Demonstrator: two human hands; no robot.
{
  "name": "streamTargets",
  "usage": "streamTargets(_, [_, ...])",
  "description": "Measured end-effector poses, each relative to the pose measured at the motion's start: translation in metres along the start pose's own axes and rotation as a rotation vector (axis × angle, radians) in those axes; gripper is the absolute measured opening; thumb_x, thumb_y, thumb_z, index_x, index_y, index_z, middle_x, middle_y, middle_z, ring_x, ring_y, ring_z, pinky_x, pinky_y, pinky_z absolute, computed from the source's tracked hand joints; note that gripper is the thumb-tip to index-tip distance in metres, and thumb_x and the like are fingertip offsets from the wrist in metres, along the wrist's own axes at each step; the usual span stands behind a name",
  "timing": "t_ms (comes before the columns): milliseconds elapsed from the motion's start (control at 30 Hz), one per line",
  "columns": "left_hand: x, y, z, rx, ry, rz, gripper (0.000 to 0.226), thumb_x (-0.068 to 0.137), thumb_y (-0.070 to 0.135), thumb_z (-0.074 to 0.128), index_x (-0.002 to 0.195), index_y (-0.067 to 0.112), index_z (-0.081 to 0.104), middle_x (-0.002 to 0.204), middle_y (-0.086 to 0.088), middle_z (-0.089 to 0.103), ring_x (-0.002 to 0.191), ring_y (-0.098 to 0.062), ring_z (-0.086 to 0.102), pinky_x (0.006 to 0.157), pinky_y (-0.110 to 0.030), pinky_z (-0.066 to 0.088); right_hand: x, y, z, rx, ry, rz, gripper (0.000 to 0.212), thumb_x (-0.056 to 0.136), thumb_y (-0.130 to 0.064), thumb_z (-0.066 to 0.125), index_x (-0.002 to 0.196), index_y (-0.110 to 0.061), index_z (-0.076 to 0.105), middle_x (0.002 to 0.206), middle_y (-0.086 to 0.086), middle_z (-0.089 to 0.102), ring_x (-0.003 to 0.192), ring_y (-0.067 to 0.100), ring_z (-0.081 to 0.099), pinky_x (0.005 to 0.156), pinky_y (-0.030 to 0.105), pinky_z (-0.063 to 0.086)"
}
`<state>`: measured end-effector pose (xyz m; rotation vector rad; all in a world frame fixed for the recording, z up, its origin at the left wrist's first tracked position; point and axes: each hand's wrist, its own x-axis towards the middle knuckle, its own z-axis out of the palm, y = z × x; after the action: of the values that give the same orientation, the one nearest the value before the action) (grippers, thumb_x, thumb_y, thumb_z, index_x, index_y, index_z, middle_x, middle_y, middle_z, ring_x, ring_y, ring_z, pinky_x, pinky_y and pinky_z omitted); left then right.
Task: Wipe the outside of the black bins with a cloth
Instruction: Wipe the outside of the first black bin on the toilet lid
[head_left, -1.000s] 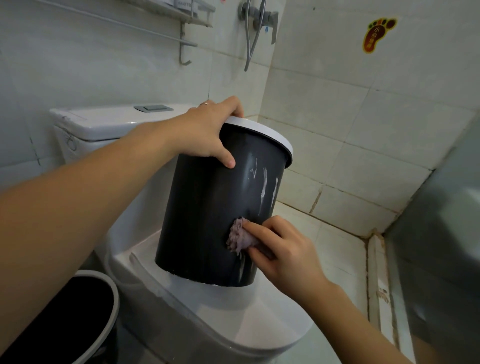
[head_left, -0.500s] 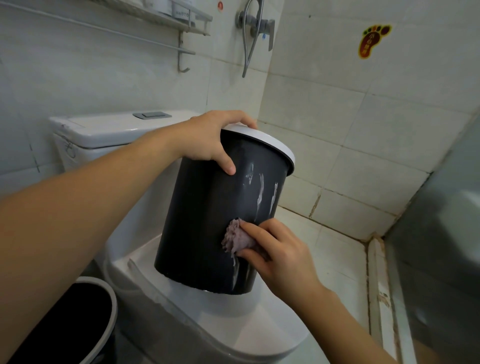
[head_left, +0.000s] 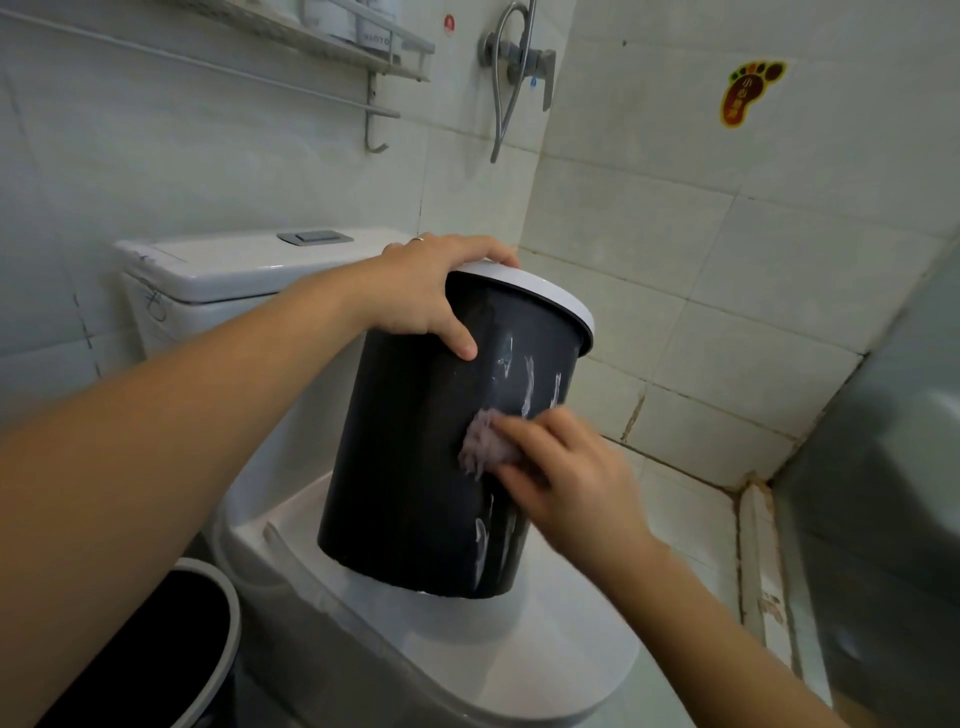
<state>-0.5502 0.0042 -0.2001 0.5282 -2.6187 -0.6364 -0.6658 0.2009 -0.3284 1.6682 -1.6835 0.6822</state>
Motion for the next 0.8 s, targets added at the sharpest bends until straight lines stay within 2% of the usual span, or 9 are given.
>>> streamTargets(100, [-0.003, 0.003, 0.001, 0.047, -0.001, 0.016, 0.085, 0.061, 0.025, 0.089, 0.125, 0.06, 0.044, 0.123, 0.006, 0.046, 0.123, -0.027, 0.041, 0.106, -0.047, 0.038, 0.037, 0.01, -0.008, -0.011, 0.064, 0.135, 0.033, 0.083, -0.028, 0.077, 0.114, -0.019, 0.071, 0.089, 0.005, 0.06, 0.073, 0.024, 0.059, 0.052, 0.031, 0.048])
streamTargets(200, [-0.004, 0.007, 0.001, 0.079, -0.01, 0.06, 0.085, 0.065, 0.023, 0.088, 0.13, 0.055, 0.044, 0.118, 0.016, 0.042, 0.123, -0.019, 0.037, 0.103, -0.039, 0.032, 0.064, 0.018, -0.014, 0.033, 0.098, 0.225, 0.032, 0.086, -0.033, 0.074, 0.115, -0.02, 0.07, 0.095, 0.004, 0.062, 0.08, 0.026, 0.061, 0.06, 0.029, 0.044])
streamTargets(267, [-0.005, 0.009, 0.0, 0.091, -0.015, 0.068, 0.086, 0.066, 0.022, 0.087, 0.132, 0.053, 0.043, 0.117, 0.017, 0.042, 0.121, -0.017, 0.035, 0.1, -0.035, 0.03, 0.065, 0.017, -0.015, 0.028, 0.097, 0.207, 0.033, 0.086, -0.034, 0.074, 0.115, -0.019, 0.07, 0.094, 0.005, 0.061, 0.079, 0.026, 0.061, 0.059, 0.029, 0.045])
streamTargets(367, [-0.006, 0.008, 0.0, 0.114, -0.015, 0.074, 0.087, 0.066, 0.02, 0.087, 0.134, 0.051, 0.043, 0.119, 0.015, 0.042, 0.123, -0.02, 0.036, 0.104, -0.037, 0.03, 0.043, 0.01, -0.014, -0.005, 0.052, 0.07, 0.035, 0.084, -0.032, 0.075, 0.116, -0.018, 0.07, 0.09, 0.005, 0.059, 0.072, 0.023, 0.058, 0.052, 0.03, 0.046])
streamTargets(467, [-0.006, 0.008, -0.001, 0.123, -0.029, 0.068, 0.089, 0.066, 0.02, 0.087, 0.135, 0.052, 0.042, 0.121, 0.015, 0.043, 0.122, -0.019, 0.035, 0.104, -0.037, 0.03, 0.025, 0.008, -0.013, 0.005, -0.019, -0.025, 0.038, 0.084, -0.031, 0.07, 0.12, -0.019, 0.068, 0.091, 0.003, 0.059, 0.074, 0.019, 0.056, 0.049, 0.036, 0.05])
streamTargets(533, [-0.006, 0.009, -0.001, 0.129, -0.041, 0.076, 0.09, 0.065, 0.019, 0.087, 0.134, 0.053, 0.041, 0.123, 0.015, 0.045, 0.122, -0.018, 0.036, 0.103, -0.037, 0.03, 0.03, 0.01, -0.014, -0.008, -0.004, -0.024, 0.036, 0.084, -0.028, 0.07, 0.119, -0.019, 0.068, 0.091, 0.003, 0.059, 0.073, 0.02, 0.057, 0.049, 0.035, 0.049])
streamTargets(667, [-0.005, 0.012, 0.0, 0.163, -0.051, 0.102, 0.091, 0.064, 0.02, 0.087, 0.134, 0.052, 0.04, 0.136, 0.012, 0.048, 0.125, -0.018, 0.037, 0.109, -0.042, 0.029, 0.061, 0.011, -0.016, 0.008, 0.096, 0.138, 0.035, 0.086, -0.026, 0.072, 0.119, -0.02, 0.067, 0.094, 0.004, 0.06, 0.076, 0.025, 0.058, 0.054, 0.034, 0.048])
streamTargets(800, [-0.005, 0.017, 0.002, 0.166, -0.054, 0.125, 0.091, 0.063, 0.018, 0.088, 0.135, 0.05, 0.042, 0.131, 0.013, 0.051, 0.12, -0.016, 0.038, 0.105, -0.04, 0.029, 0.076, 0.013, -0.018, -0.004, 0.109, 0.083, 0.029, 0.086, -0.025, 0.072, 0.114, -0.018, 0.07, 0.091, 0.006, 0.062, 0.074, 0.027, 0.059, 0.054, 0.033, 0.047])
